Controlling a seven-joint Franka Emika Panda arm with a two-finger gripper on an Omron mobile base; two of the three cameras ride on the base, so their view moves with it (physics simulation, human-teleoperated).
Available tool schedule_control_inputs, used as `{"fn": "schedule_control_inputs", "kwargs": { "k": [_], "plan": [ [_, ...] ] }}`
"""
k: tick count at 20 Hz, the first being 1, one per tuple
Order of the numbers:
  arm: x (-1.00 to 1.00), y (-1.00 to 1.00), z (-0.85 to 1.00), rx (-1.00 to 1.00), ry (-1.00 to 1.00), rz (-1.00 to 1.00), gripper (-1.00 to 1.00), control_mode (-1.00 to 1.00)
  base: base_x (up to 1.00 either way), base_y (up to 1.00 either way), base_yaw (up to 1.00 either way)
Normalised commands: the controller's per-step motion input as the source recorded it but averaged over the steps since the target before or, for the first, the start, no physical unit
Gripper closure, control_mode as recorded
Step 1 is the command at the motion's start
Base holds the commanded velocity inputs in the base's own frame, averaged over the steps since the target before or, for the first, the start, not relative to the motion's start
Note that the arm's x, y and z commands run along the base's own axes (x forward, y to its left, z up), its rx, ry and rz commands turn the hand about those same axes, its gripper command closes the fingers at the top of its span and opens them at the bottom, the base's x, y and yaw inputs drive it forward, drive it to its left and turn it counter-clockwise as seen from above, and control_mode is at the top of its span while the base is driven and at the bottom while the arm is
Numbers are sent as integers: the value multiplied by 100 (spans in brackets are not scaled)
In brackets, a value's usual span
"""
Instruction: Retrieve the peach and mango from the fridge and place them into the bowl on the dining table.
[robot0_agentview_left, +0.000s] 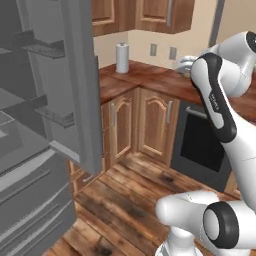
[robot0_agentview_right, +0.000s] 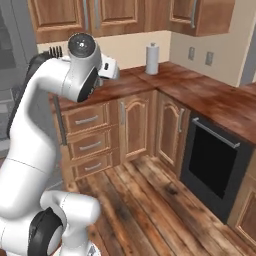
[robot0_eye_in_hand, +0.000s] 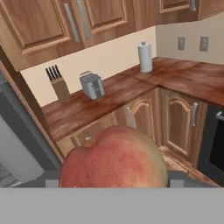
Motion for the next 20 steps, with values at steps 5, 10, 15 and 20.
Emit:
{"fn": "schedule_control_inputs", "kwargs": {
  "k": [5, 10, 15, 20],
  "plan": [
    [0, 0, 0, 0, 0, 0, 100, 100, -100, 4, -42],
    [0, 0, 0, 0, 0, 0, 100, 100, -68, -24, -50],
    [0, 0, 0, 0, 0, 0, 100, 100, -18, -11, -66],
    [0, 0, 0, 0, 0, 0, 100, 100, -4, -7, -69]
  ]
}}
